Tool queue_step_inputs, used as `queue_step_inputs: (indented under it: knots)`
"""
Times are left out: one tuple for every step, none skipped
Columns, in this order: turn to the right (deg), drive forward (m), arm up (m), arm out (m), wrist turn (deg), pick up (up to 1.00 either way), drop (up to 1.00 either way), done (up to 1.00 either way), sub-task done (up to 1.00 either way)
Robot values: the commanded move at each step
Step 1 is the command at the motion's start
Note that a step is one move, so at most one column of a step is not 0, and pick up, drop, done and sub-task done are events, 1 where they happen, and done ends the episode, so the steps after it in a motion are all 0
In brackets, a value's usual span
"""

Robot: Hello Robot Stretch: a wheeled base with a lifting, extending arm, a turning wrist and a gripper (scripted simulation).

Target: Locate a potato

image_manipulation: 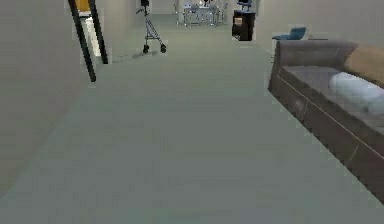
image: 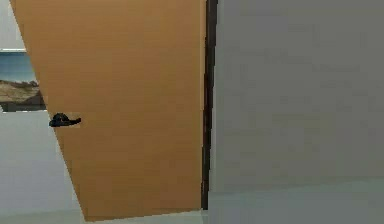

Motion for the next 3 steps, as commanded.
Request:
queue_step_inputs:
  knots:
    - [-45.0,0.00,0.00,0.00,0.0,0.00,0.00,0.00,0.00]
    - [-36.0,0.00,0.00,0.00,0.0,0.00,0.00,0.00,0.00]
    - [0.0,0.65,0.00,0.00,0.0,0.00,0.00,0.00,0.00]
